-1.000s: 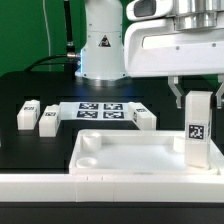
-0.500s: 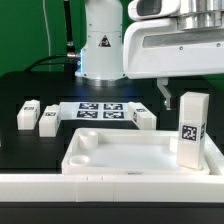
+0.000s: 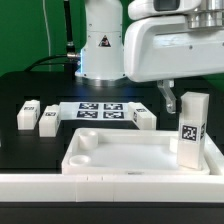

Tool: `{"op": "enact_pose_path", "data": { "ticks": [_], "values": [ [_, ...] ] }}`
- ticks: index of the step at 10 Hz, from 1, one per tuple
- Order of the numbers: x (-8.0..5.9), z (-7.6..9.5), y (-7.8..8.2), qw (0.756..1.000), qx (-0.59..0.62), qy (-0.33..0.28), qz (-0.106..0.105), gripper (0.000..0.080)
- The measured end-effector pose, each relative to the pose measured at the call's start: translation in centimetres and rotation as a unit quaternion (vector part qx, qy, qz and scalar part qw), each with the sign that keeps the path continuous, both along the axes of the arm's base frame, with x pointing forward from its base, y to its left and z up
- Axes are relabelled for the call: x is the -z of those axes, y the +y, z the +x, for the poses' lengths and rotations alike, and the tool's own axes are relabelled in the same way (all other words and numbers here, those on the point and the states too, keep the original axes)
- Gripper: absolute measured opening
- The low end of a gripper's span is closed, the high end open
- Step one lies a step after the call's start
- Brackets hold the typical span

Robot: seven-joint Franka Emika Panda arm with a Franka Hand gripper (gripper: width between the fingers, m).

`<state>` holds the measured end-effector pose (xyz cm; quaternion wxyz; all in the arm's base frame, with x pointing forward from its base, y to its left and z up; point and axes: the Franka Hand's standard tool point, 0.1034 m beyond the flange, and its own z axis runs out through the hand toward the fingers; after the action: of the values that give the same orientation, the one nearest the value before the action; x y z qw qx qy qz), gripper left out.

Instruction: Assemble desk

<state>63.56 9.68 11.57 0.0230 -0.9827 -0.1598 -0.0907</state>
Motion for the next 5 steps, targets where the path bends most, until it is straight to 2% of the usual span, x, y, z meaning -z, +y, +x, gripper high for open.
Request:
{"op": "enact_pose_path", "data": {
  "ticks": [5],
  "values": [
    [0.21, 0.06, -0.5, 0.99, -0.141, -0.009, -0.03, 0.0649]
  ]
}}
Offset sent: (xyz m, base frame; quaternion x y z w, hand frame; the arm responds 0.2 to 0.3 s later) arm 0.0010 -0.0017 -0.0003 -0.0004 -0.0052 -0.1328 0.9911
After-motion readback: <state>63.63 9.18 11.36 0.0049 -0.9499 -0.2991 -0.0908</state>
